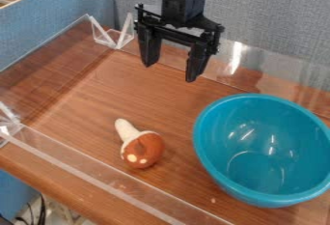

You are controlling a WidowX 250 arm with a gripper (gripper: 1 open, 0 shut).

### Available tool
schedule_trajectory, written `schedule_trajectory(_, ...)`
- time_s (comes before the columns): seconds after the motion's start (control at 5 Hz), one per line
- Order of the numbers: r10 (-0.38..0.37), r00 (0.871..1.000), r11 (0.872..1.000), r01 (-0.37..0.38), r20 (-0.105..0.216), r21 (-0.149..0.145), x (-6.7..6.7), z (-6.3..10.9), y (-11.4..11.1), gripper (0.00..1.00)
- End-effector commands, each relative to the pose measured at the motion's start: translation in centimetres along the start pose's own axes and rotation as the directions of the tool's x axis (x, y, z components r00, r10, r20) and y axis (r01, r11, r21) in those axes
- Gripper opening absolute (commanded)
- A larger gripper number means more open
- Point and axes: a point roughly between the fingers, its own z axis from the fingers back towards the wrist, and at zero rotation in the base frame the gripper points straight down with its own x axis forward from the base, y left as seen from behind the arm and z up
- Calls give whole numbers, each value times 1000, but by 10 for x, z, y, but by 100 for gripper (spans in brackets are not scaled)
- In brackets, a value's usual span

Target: Put the mushroom in the blue bowl

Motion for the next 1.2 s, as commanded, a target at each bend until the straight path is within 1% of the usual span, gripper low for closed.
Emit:
schedule_trajectory(0.0,-122,992,992,122,-17,4,-18,-18,6,100)
schedule_trajectory(0.2,-273,960,962,274,-56,7,-35,-45,9,100)
schedule_trajectory(0.4,-385,919,922,387,-83,5,-39,-75,13,100)
schedule_trajectory(0.6,-328,939,944,329,-102,-6,-38,-99,24,100)
schedule_trajectory(0.8,-243,965,970,243,-102,-15,-36,-107,34,100)
schedule_trajectory(1.0,-293,951,956,293,-97,-16,-35,-112,31,0)
